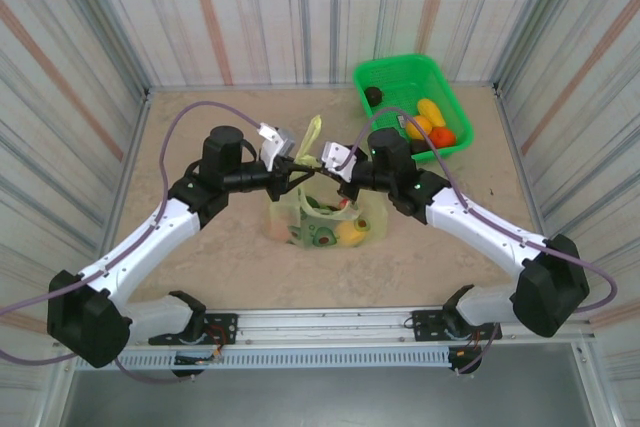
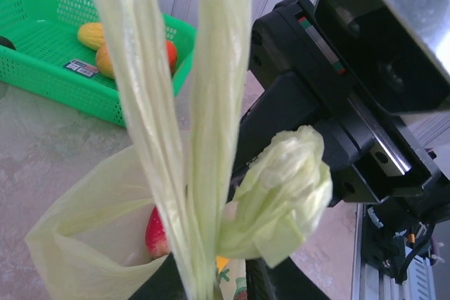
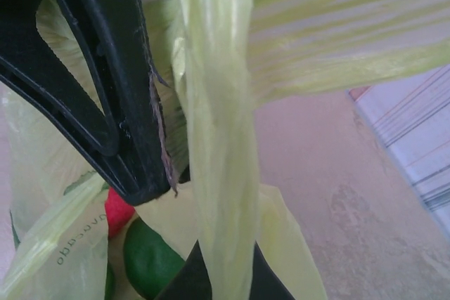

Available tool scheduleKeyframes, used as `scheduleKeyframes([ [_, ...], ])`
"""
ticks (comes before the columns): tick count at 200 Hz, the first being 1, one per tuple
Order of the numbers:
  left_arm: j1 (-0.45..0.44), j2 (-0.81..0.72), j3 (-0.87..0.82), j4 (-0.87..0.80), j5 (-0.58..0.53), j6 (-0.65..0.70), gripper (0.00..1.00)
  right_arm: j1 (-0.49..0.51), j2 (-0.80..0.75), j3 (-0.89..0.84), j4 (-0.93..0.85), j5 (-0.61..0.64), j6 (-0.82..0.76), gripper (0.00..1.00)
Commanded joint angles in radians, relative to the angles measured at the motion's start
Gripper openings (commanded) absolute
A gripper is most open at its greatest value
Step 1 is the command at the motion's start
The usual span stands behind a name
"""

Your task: Place the fake fruits into the plastic bag and tie a complex knot

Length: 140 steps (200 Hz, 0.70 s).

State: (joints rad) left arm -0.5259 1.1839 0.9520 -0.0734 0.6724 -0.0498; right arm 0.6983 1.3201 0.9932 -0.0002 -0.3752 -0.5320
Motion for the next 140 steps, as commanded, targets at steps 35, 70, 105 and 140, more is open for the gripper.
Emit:
scheduleKeyframes([
  [35, 0.005, 0.003, 0.017, 0.026, -0.005, -0.002, 0.0, 0.012, 0.005, 0.019, 0.004, -0.055, 0.005, 0.0],
  [70, 0.016, -0.014, -0.009, 0.066, -0.004, -0.014, 0.0, 0.008, -0.015, -0.002, 0.012, -0.029, 0.019, 0.01],
  [105, 0.017, -0.021, -0.02, 0.079, 0.0, -0.02, 0.0, -0.012, -0.053, -0.042, 0.039, -0.03, 0.053, 0.24],
  [140, 0.018, -0.021, -0.025, 0.087, 0.0, -0.022, 0.0, -0.031, -0.097, -0.086, 0.067, -0.022, 0.079, 0.29],
])
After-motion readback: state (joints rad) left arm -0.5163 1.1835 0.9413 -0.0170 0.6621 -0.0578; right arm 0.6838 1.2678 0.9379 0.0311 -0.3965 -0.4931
